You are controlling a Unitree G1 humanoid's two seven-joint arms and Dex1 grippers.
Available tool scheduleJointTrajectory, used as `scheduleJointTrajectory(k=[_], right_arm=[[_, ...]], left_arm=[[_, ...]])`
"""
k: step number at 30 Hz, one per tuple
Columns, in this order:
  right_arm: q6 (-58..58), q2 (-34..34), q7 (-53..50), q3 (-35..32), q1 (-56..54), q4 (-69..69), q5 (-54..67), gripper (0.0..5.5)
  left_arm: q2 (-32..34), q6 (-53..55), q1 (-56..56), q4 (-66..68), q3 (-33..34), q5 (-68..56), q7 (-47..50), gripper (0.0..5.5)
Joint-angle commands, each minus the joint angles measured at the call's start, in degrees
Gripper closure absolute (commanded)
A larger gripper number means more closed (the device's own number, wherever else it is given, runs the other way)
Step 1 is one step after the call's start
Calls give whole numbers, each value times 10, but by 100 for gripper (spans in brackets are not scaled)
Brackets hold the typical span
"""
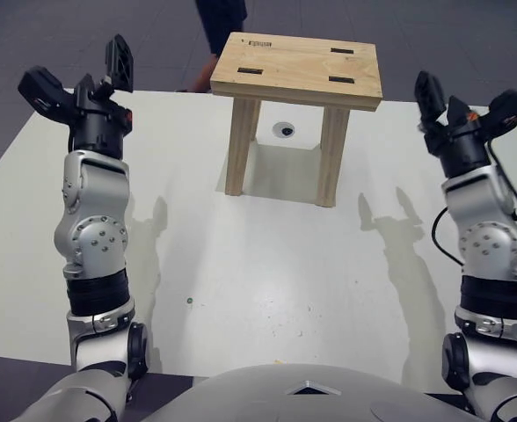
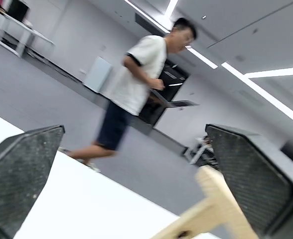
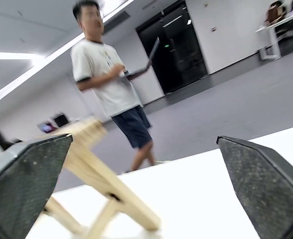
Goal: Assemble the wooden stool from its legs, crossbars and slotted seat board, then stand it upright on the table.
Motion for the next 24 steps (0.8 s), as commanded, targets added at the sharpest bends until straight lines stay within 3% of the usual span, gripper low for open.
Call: scheduleJointTrajectory(k=[1,13,24], right_arm=[[-117,48,-11,30,25,77,-169,10],[-207,171,-6,60,51,102,-309,10],[-237,219,-4,74,49,118,-373,10]], left_arm=[[13,-27,2,52,-25,112,-46,12],[24,-4,-32,112,49,138,-126,12],[40,15,-63,151,73,168,-162,12]])
